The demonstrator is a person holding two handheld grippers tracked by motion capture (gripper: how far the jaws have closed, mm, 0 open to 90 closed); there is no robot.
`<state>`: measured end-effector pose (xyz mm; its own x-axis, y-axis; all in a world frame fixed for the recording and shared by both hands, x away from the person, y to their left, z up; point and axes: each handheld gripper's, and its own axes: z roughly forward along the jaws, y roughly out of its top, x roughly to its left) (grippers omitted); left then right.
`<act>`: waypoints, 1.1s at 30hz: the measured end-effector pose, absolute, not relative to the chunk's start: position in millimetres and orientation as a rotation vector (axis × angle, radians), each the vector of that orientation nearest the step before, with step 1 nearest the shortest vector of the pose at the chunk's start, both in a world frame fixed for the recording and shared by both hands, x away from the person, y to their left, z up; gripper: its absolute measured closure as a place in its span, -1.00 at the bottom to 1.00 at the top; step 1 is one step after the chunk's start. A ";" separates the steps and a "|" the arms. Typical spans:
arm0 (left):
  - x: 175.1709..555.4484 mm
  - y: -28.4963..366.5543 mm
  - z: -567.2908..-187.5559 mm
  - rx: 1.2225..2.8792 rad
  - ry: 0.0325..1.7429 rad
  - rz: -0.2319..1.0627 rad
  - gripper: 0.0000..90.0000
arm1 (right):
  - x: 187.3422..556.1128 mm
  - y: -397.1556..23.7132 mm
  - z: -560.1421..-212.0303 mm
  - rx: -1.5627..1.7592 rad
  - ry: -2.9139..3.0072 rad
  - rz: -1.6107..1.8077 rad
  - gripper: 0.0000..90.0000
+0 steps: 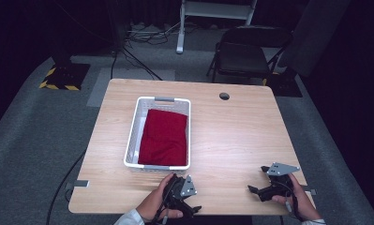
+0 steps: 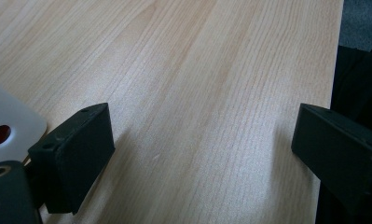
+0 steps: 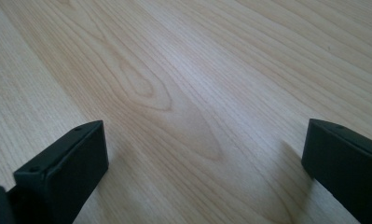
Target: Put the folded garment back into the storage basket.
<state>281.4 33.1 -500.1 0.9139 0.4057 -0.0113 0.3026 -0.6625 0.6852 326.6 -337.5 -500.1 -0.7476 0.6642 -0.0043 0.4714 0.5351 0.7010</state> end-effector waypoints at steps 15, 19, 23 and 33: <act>281.2 33.4 -500.1 2.342 0.494 0.182 -0.87 | 322.8 -364.9 -499.9 1.033 2.452 1.004 -0.99; 281.0 33.8 -500.0 2.344 0.493 0.180 -0.87 | 322.8 -366.1 -500.0 1.047 2.442 1.001 -0.99; 281.0 33.8 -500.1 2.344 0.492 0.179 -0.87 | 322.8 -366.2 -500.0 1.046 2.442 1.001 -0.99; 281.0 33.8 -500.1 2.344 0.492 0.179 -0.87 | 323.4 -366.4 -500.0 1.039 2.448 1.004 -0.99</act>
